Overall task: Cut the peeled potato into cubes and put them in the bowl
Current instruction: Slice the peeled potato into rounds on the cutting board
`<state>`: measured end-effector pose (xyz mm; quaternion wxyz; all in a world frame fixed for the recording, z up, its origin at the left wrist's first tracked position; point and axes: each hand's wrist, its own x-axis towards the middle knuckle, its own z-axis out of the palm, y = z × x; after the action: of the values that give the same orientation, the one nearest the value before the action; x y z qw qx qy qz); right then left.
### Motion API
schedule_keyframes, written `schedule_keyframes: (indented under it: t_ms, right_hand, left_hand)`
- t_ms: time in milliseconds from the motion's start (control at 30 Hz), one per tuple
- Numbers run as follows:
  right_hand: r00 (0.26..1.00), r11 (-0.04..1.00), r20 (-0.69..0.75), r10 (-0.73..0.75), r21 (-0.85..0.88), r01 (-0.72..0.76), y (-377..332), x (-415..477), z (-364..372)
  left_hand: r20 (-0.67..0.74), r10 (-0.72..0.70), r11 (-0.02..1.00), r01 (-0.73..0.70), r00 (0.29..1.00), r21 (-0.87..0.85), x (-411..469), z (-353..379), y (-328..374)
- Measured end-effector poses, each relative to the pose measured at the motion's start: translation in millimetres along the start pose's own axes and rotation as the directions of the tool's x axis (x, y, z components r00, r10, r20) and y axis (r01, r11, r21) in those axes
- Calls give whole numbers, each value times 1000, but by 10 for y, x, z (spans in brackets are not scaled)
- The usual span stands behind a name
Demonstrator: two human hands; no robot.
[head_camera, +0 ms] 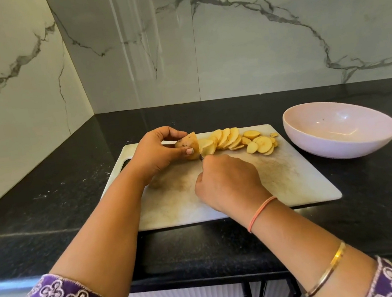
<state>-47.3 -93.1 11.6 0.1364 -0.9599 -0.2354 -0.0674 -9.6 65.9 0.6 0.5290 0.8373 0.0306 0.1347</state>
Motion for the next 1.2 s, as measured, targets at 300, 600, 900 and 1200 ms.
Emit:
schedule_keyframes:
  t_ms: [300,600,900,1200]
  right_hand:
    - [999,998,3,-44,-47,44,78,-3,-50]
    - [998,999,62,-7,33,5,156,-88,-191]
    - [987,996,159,-37,-69,48,193,-203,-489]
    - [995,992,86,54,113,-64,265,-215,-376]
  left_hand:
    - [-28,-13,999,14,1000,32,35,-19,-62]
    - [-27,-18,997,20,999,70,47,-16,-73]
    - [-25,-27,997,29,999,73,64,-6,-165]
    - [-9,-33,999,33,999,43,67,-6,-205]
